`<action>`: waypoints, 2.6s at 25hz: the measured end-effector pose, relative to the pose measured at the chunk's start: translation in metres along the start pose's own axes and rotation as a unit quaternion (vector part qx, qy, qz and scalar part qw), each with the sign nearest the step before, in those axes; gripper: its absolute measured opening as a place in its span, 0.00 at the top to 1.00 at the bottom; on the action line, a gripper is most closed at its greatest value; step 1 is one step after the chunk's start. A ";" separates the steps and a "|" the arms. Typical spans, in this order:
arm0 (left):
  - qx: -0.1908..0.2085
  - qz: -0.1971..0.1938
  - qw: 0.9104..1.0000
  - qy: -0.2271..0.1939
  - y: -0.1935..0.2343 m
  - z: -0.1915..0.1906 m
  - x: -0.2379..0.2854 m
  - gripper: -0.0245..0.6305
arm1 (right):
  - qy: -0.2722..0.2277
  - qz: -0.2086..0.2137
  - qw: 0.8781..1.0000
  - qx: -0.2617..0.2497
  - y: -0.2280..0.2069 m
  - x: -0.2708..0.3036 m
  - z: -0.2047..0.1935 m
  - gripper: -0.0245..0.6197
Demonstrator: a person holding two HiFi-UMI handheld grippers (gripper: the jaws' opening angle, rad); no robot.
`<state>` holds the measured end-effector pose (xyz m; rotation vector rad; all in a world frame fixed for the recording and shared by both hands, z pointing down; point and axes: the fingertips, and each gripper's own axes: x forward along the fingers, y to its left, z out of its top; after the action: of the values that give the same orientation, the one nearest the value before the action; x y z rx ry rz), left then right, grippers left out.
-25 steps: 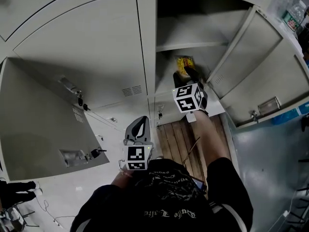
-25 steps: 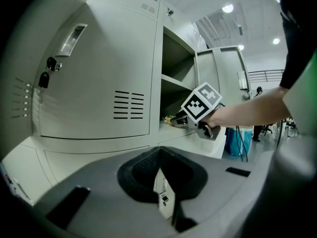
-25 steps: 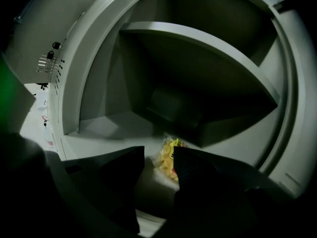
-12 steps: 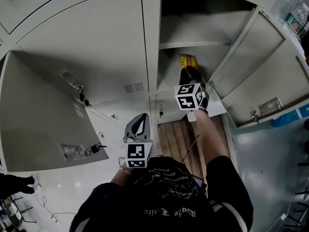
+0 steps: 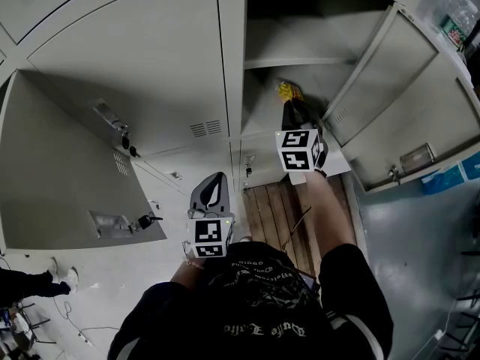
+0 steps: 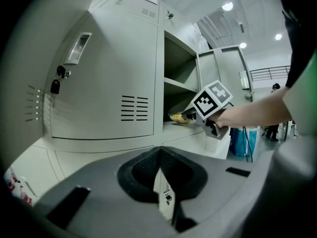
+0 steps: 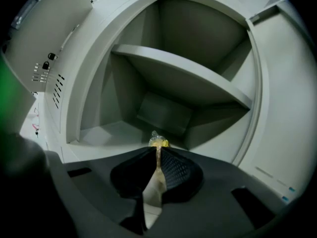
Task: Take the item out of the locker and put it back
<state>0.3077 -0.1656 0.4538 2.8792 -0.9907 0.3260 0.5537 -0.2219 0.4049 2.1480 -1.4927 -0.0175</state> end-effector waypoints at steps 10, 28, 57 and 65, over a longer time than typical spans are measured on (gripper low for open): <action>0.001 0.019 1.000 -0.010 0.005 0.003 -0.012 0.95 | -0.046 -0.004 0.999 0.013 -0.004 -0.046 0.013 0.93; -0.010 0.041 0.999 -0.020 -0.013 -0.002 -0.049 0.95 | -0.092 0.034 0.994 0.039 0.032 -0.121 0.009 0.93; -0.009 0.028 0.999 -0.022 0.009 -0.031 -0.174 0.95 | -0.091 0.092 0.987 0.098 0.169 -0.227 0.002 0.93; -0.016 0.016 0.999 -0.031 0.041 -0.040 -0.229 0.95 | -0.085 0.075 0.989 0.096 0.215 -0.275 0.012 0.93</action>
<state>0.1000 -0.0549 0.4410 2.8644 -1.0424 0.2234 0.2549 -0.0408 0.4085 2.2239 -1.8171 -0.0035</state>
